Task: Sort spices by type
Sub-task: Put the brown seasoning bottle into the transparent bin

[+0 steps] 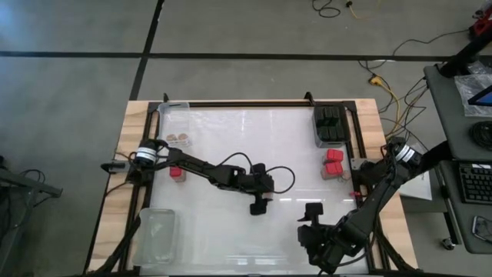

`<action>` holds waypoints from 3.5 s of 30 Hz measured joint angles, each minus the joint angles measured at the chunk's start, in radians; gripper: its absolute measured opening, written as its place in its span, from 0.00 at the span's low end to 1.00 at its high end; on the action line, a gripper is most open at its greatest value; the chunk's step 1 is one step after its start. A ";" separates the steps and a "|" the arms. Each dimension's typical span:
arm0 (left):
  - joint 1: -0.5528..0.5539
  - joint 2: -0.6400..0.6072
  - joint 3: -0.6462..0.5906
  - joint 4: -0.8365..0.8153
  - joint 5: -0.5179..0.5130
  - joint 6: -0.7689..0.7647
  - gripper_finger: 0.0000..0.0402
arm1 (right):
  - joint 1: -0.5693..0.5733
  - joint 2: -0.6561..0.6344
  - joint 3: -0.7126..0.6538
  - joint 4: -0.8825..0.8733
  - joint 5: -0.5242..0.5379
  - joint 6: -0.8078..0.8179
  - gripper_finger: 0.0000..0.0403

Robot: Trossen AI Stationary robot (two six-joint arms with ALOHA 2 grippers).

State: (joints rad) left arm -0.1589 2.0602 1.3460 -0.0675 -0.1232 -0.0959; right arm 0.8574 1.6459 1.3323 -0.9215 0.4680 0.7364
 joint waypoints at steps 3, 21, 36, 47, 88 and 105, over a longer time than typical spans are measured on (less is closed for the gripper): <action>0.000 0.000 0.000 -0.005 0.011 -0.002 0.69 | 0.000 0.000 0.000 0.000 -0.004 0.000 0.74; 0.002 0.000 -0.009 -0.012 0.011 -0.017 0.48 | 0.000 0.000 0.000 0.000 -0.004 0.004 0.66; -0.006 -0.108 -0.008 -0.096 -0.002 0.003 0.42 | 0.000 0.000 0.000 0.009 -0.004 0.004 0.62; -0.014 -0.666 -0.187 -0.490 -0.198 -0.004 0.41 | -0.007 0.000 0.000 0.023 0.007 0.028 0.66; 0.567 -1.475 -0.572 -0.777 -0.207 0.061 0.41 | -0.148 -0.002 0.021 0.183 0.094 -0.055 0.67; 1.146 -1.144 -0.628 -0.597 0.110 0.095 0.41 | -0.130 -0.002 0.022 0.251 0.110 -0.056 0.63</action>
State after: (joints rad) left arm 0.9872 0.9166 0.7176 -0.6642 -0.0128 -0.0010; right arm 0.7272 1.6444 1.3540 -0.6703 0.5776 0.6804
